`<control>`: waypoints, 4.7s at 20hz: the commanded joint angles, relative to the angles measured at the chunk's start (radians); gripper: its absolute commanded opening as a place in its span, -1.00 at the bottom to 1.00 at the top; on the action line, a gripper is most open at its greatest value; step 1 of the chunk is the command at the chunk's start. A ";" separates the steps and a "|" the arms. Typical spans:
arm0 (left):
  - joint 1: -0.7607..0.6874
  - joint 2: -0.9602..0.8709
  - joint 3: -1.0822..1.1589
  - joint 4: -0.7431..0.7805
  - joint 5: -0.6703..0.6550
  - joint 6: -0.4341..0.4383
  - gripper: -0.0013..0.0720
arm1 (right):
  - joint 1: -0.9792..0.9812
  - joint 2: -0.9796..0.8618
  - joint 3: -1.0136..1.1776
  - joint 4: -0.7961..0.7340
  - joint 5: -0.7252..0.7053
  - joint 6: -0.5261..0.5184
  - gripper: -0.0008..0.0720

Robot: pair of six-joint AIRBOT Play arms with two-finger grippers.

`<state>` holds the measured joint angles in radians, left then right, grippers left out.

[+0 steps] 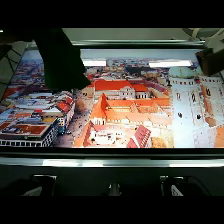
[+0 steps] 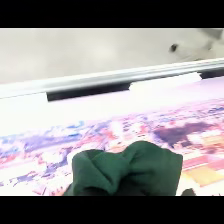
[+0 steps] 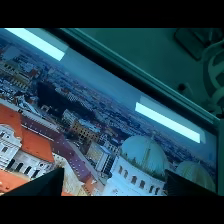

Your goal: Fold the shirts.

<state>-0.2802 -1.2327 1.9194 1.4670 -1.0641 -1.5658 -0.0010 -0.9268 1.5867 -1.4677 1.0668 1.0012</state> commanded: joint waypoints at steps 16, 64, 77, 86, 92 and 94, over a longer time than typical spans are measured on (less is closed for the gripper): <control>-0.388 -0.190 -0.401 0.193 -0.269 -0.076 0.90 | 0.001 -0.164 -0.049 0.005 0.537 0.053 0.86; -0.293 0.432 -0.130 0.013 0.255 0.082 -0.90 | -0.001 0.193 0.222 0.440 -0.063 -0.309 -0.94; -0.278 0.046 -0.750 0.148 0.293 -0.105 -0.89 | 0.000 -0.381 -0.175 0.315 0.265 -0.260 -0.93; -0.253 -0.270 -0.737 0.025 0.336 -0.268 -0.89 | -0.007 -0.687 -0.246 0.356 -0.088 -0.027 0.60; -0.116 -0.212 -0.603 0.025 0.195 -0.211 -0.89 | -0.217 -0.597 -0.167 0.344 0.133 -0.047 0.86; -0.087 -0.204 -0.593 0.024 0.178 -0.211 -0.89 | -0.295 -0.599 -0.232 0.339 0.198 -0.029 0.74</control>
<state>-0.4156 -1.4502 1.2926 1.4960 -0.8375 -1.7874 -0.1947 -1.5356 1.3903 -1.1248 1.1542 0.9550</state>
